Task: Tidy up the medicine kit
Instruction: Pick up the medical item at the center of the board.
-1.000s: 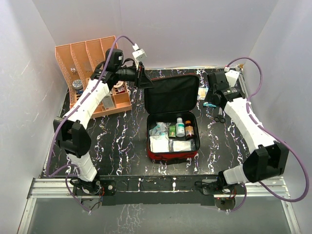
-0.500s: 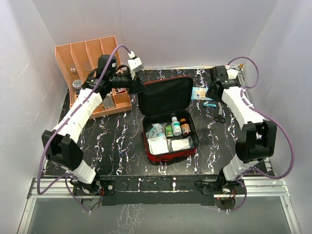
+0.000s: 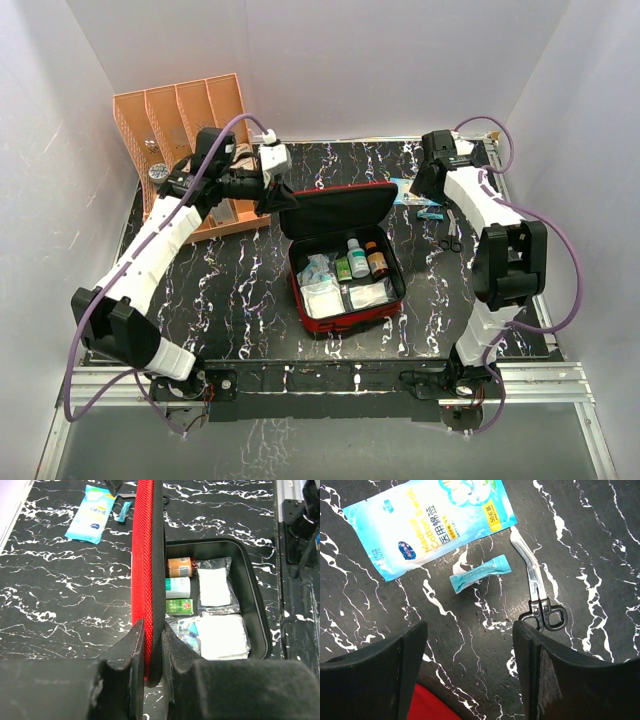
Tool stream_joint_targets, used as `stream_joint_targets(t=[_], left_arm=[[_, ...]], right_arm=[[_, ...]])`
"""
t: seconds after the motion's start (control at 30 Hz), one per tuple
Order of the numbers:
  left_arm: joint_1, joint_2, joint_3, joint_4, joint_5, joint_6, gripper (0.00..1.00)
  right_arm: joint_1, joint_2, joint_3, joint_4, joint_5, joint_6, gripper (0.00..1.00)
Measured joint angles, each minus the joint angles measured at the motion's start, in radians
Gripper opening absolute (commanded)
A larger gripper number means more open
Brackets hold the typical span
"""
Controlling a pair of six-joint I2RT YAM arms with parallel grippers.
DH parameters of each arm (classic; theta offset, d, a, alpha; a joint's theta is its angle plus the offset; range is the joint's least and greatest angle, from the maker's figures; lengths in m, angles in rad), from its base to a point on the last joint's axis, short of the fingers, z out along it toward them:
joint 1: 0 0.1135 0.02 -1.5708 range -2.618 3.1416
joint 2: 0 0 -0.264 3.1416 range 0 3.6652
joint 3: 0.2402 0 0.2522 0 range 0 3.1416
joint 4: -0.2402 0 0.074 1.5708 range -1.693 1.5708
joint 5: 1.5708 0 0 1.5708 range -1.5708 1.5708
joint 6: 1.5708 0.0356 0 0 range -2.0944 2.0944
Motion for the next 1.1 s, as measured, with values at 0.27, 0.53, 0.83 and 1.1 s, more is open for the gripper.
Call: stream_joint_targets(t=[0.27, 0.53, 0.83, 1.1], left_arm=[[-0.054, -0.076, -0.105, 0.087, -0.043, -0.067, 0.0], [-0.1, -0.079, -0.134, 0.281, -0.209, -0.303, 0.0], [-0.137, -0.078, -0.145, 0.32, -0.287, -0.381, 0.0], [-0.14, -0.078, -0.145, 0.317, -0.305, -0.382, 0.0]], right_arm=[[-0.003, 0.035, 0.016, 0.019, -0.023, 0.02, 0.67], [-0.003, 0.035, 0.028, 0.045, -0.027, 0.025, 0.67], [-0.018, 0.135, 0.093, 0.087, -0.039, 0.013, 0.7], [-0.036, 0.352, 0.258, 0.096, -0.072, 0.01, 0.71]])
